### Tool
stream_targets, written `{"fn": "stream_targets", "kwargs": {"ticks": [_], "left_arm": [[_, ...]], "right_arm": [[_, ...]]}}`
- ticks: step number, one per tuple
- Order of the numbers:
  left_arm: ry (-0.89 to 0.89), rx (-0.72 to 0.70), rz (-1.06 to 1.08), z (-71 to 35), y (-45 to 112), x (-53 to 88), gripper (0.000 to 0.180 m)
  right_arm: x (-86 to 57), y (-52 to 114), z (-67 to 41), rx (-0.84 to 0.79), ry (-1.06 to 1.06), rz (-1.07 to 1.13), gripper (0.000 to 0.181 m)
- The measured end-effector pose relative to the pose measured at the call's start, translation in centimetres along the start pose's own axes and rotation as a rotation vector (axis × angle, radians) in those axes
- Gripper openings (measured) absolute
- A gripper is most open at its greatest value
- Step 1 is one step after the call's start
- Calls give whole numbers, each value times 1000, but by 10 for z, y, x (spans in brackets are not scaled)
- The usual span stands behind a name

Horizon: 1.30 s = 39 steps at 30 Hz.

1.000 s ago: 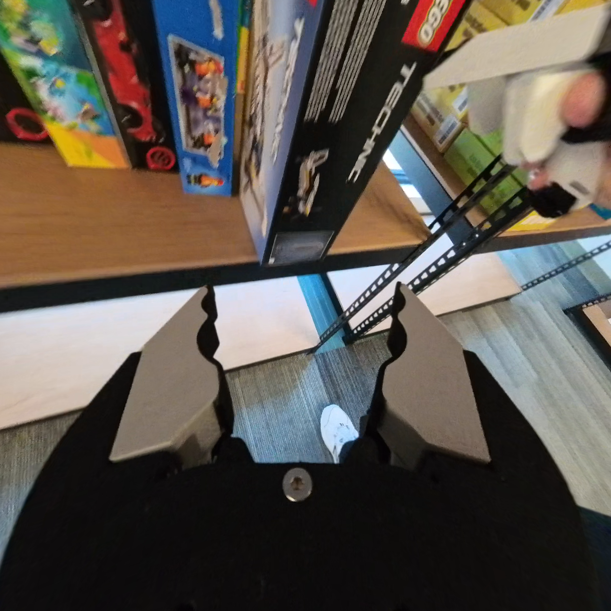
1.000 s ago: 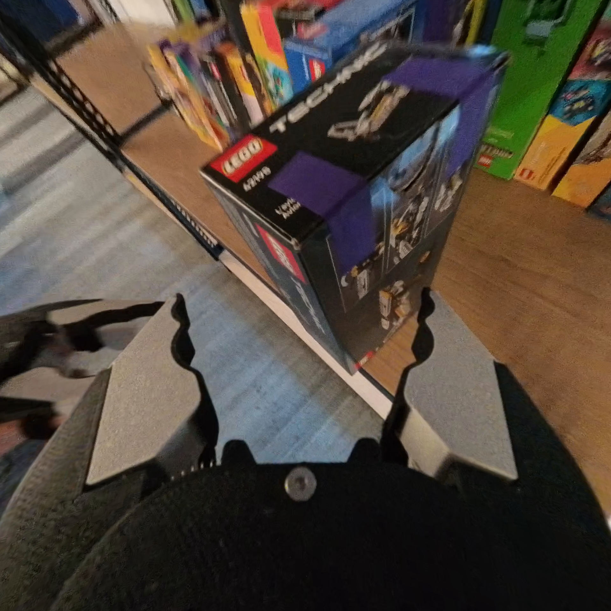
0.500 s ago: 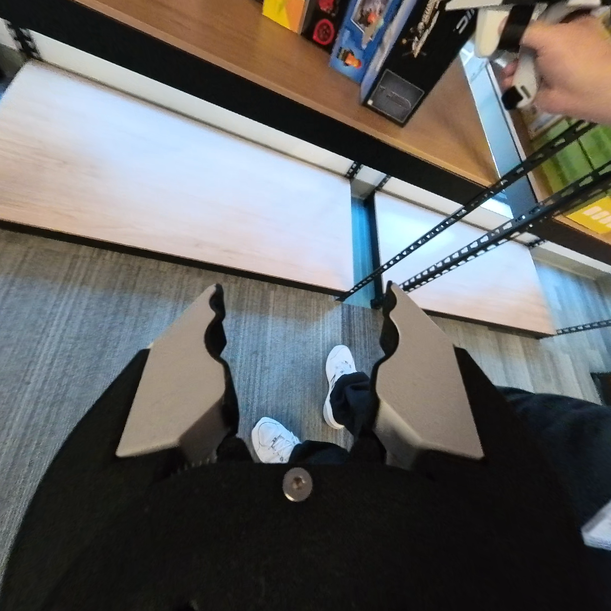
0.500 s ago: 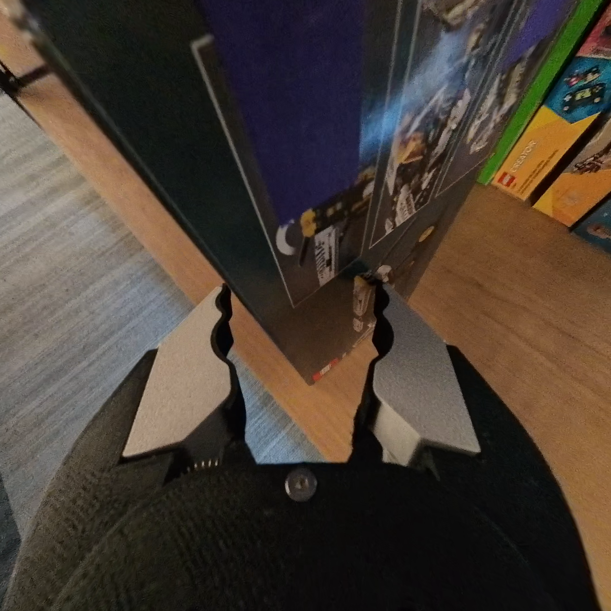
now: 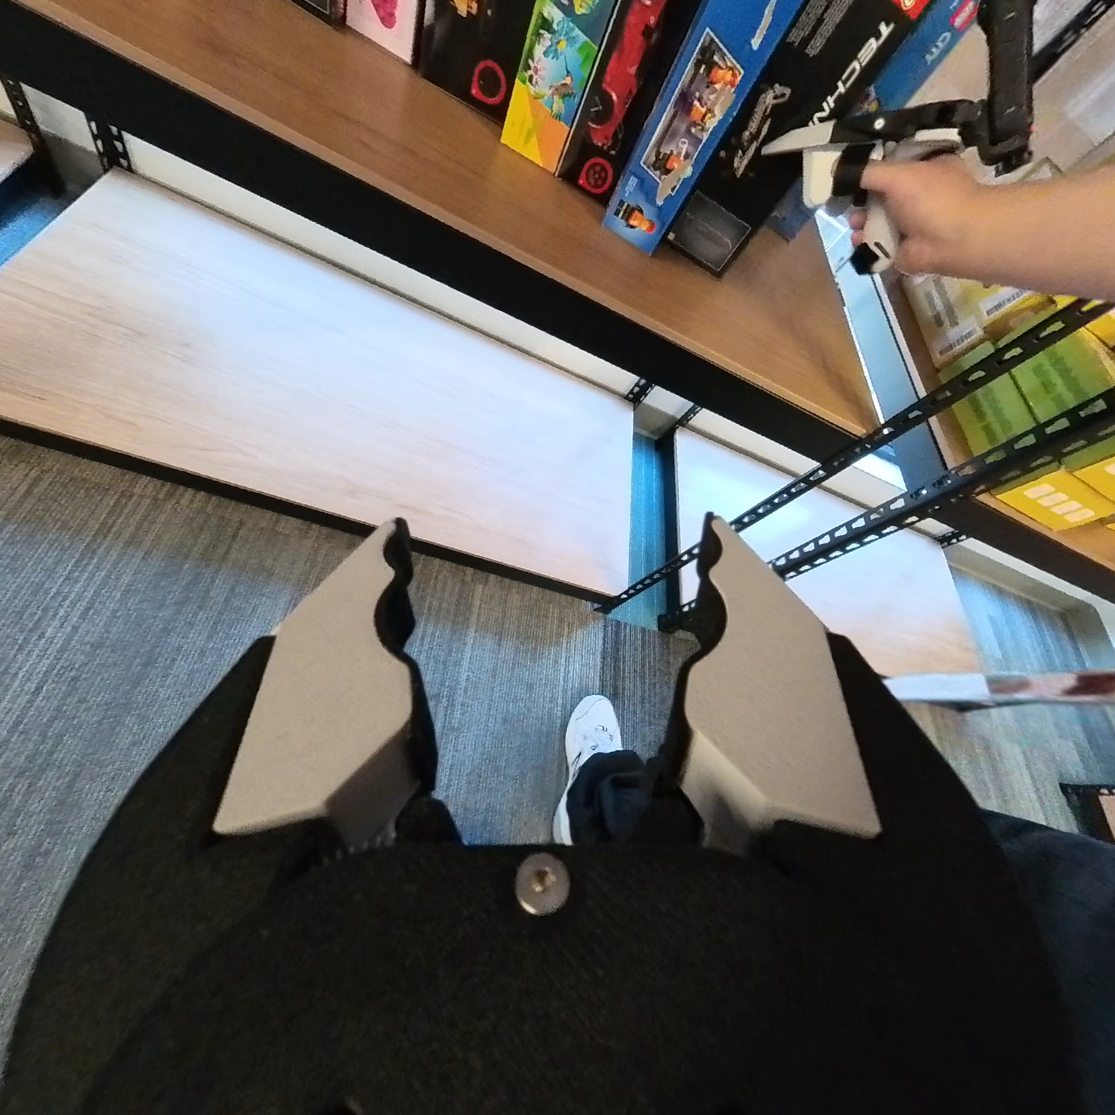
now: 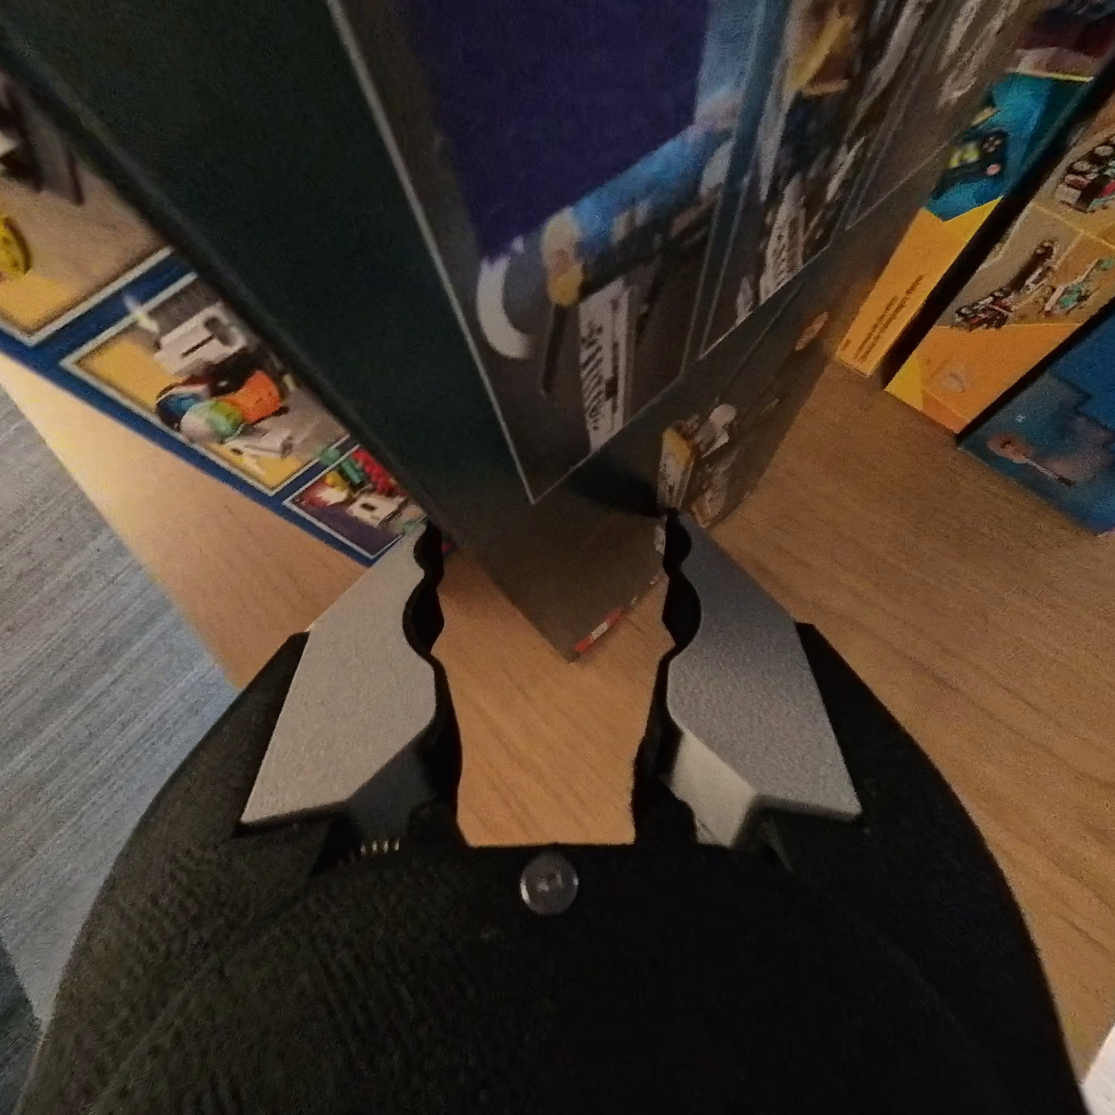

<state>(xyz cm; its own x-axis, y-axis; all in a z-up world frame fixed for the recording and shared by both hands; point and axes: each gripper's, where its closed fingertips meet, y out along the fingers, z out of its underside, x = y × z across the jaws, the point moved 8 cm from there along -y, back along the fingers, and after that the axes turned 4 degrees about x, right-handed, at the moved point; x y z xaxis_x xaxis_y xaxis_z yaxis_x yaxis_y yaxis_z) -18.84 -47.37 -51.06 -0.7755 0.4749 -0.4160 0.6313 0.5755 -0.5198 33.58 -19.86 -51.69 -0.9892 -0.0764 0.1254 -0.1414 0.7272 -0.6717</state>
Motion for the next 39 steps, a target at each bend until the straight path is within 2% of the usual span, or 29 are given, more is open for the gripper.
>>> {"fn": "stream_targets", "kwargs": {"ticks": [7,16,18,20,21,24,26,28,31,34,36,39], "left_arm": [[-6,9,6,11,4,-4,92],[-17,9,5,21,6,-11,91],[-11,7,-1,20,4,-13,91],[-7,3,-7,18,0,-14,91],[0,2,-15,17,-2,-14,91],[24,3,-54,15,-13,-14,91],[20,4,-88,15,-20,-14,91],[9,-1,-141,15,-27,-16,90],[-34,-34,-262,15,-46,-19,87],[-91,-93,-399,7,-74,-19,89],[-177,-146,-476,4,-96,-17,94],[-312,-270,-534,5,-135,-12,93]], "right_arm": [[-15,10,-7,-32,46,-6,73],[-18,7,-3,8,-29,-55,70],[-18,-1,-9,-36,-58,-48,87],[-19,-13,-23,-111,-117,4,120],[-18,-19,-31,-141,-163,4,126],[-16,-24,-48,-118,-259,-63,123],[-21,-19,-51,-44,-260,-71,99],[-25,-16,-47,16,-242,-70,92],[-22,-31,-23,27,-210,-32,94],[18,-66,18,-27,-401,-19,96],[66,-83,57,17,-543,-95,99],[165,-93,115,146,-664,-375,99]]}}
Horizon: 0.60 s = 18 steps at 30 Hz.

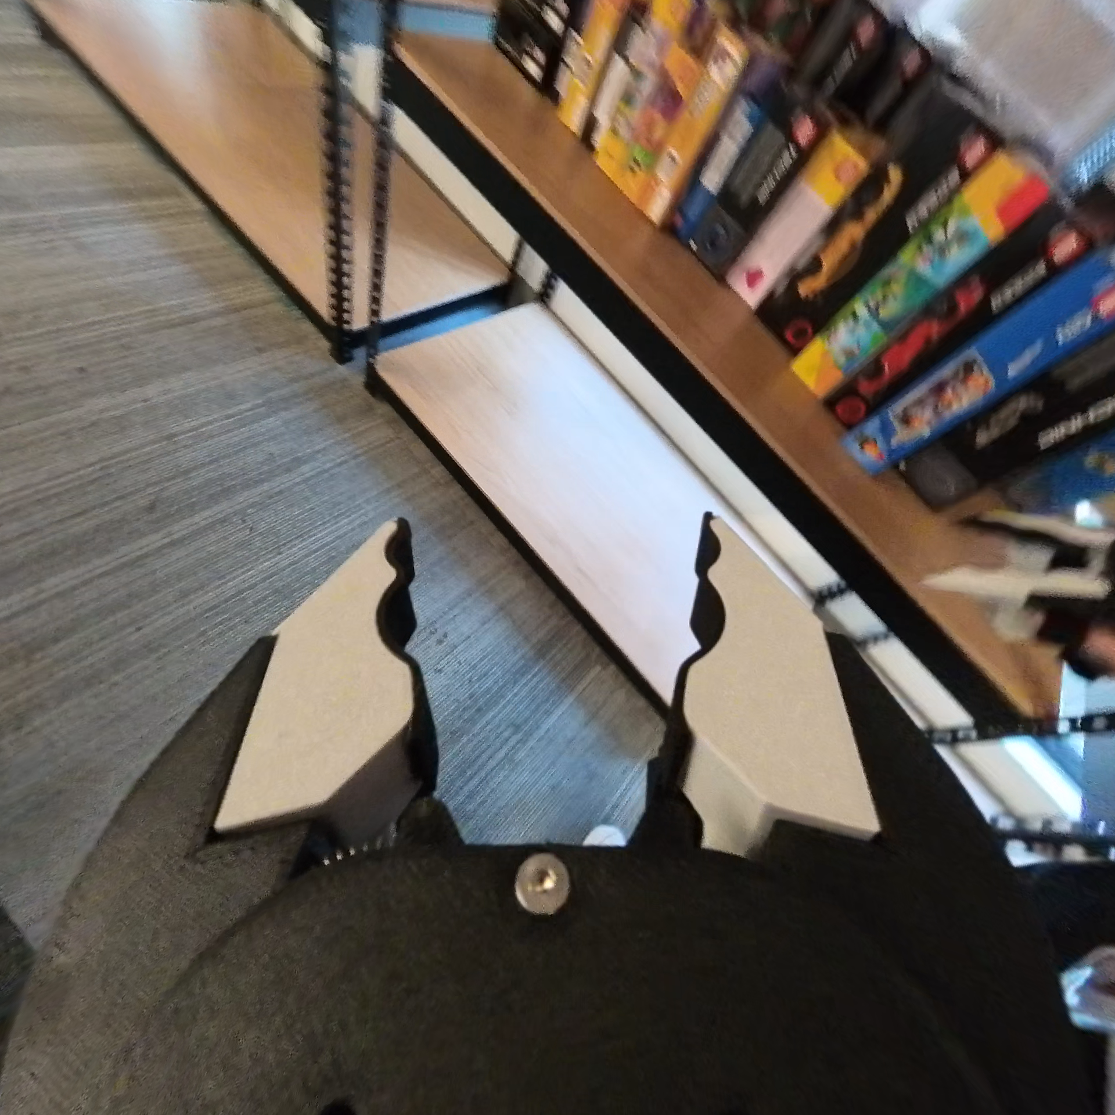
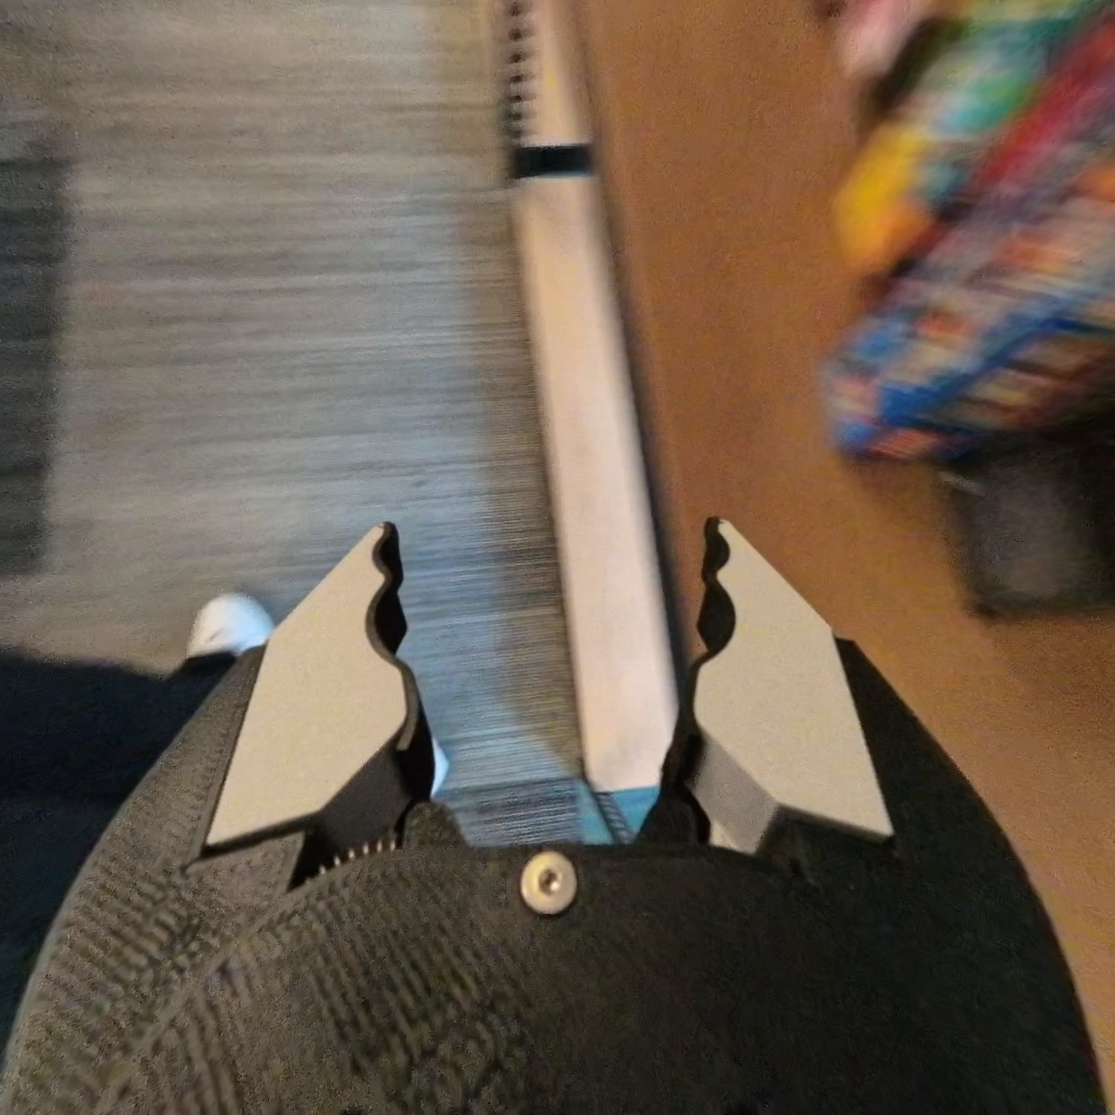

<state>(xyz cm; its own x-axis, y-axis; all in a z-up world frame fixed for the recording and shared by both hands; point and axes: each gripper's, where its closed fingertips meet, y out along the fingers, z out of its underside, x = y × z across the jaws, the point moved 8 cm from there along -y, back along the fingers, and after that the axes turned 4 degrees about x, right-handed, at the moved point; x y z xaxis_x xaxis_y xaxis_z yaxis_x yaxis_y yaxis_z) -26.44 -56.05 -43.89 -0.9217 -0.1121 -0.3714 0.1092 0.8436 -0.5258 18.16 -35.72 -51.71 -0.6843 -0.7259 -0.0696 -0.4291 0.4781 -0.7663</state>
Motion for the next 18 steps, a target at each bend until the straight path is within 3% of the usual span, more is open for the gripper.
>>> {"fn": "stream_targets", "kwargs": {"ticks": [4,8,18], "left_arm": [[-139,-99,-107,-16,-40,47,92],[-209,-185,-184,-50,-68,112,93],[-30,-338,-225,-269,-53,294,94]], "right_arm": [[122,67,-76,9,-244,-320,90],[205,146,-204,-109,-469,-450,92],[274,249,-492,-327,-334,-401,103]]}}
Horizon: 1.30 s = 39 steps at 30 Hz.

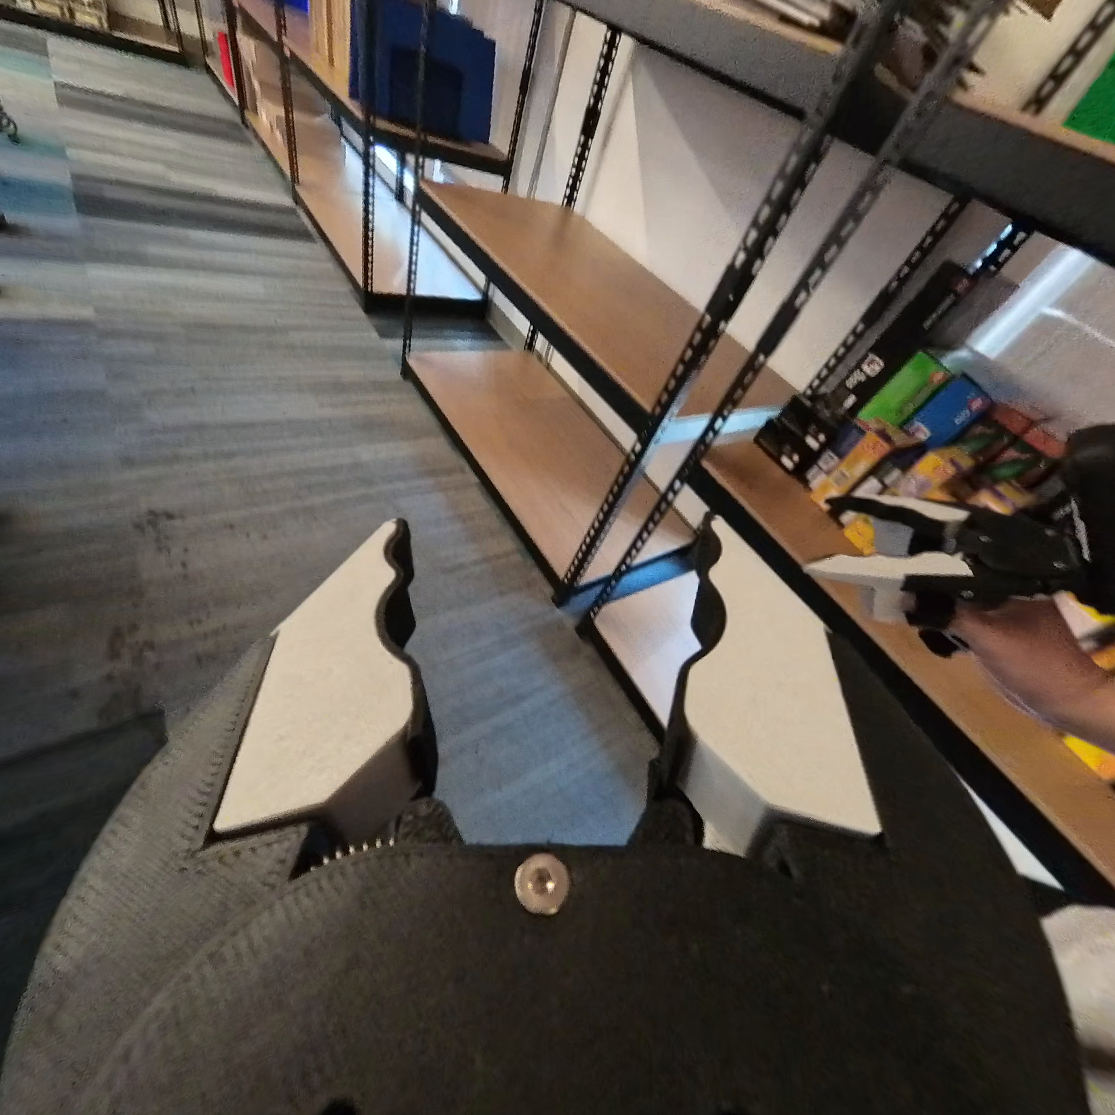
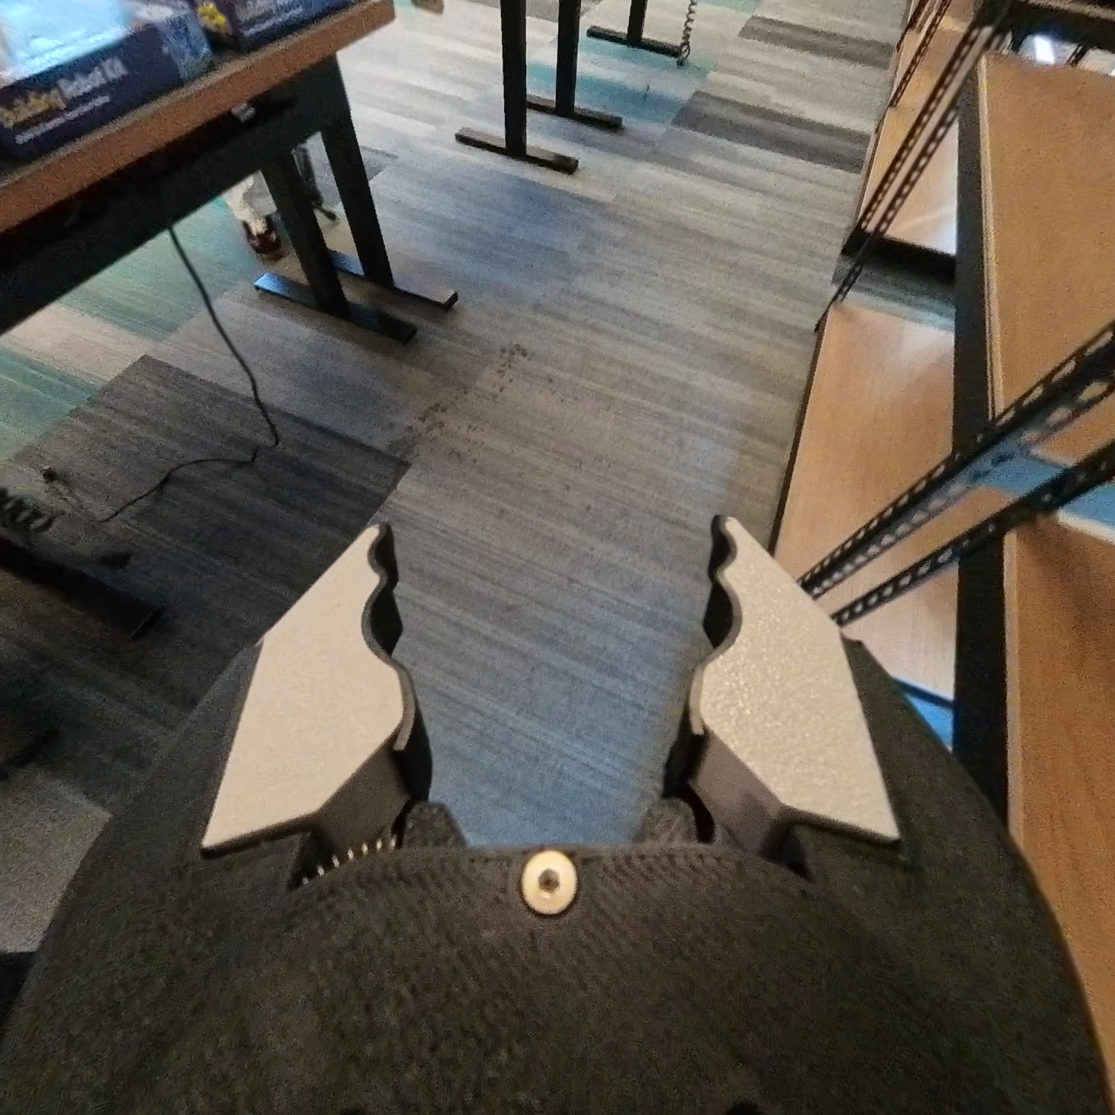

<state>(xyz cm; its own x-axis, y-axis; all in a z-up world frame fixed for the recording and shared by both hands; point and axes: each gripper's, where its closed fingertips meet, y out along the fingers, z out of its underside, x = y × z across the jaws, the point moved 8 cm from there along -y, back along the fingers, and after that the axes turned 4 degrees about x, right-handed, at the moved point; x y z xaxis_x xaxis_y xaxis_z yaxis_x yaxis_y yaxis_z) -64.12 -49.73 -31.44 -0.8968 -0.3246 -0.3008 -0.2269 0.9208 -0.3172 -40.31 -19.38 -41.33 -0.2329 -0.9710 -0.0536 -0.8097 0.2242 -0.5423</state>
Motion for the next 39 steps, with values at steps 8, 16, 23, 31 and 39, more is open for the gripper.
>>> {"fn": "stream_targets", "kwargs": {"ticks": [8,16,23,31,39], "left_arm": [[-27,-49,57,-94,195,79,92],[-88,13,-50,-146,334,162,89],[-12,-180,-322,-278,360,269,99],[406,-407,-931,-542,265,407,101],[626,-475,-995,-678,350,493,49]], "right_arm": [[-74,127,-107,31,-64,-130,107],[-130,307,-229,9,-229,-369,110],[-171,460,-438,-291,-375,-458,109],[-246,512,-757,-905,-486,-283,137],[-315,598,-873,-1058,-777,-194,35]]}}
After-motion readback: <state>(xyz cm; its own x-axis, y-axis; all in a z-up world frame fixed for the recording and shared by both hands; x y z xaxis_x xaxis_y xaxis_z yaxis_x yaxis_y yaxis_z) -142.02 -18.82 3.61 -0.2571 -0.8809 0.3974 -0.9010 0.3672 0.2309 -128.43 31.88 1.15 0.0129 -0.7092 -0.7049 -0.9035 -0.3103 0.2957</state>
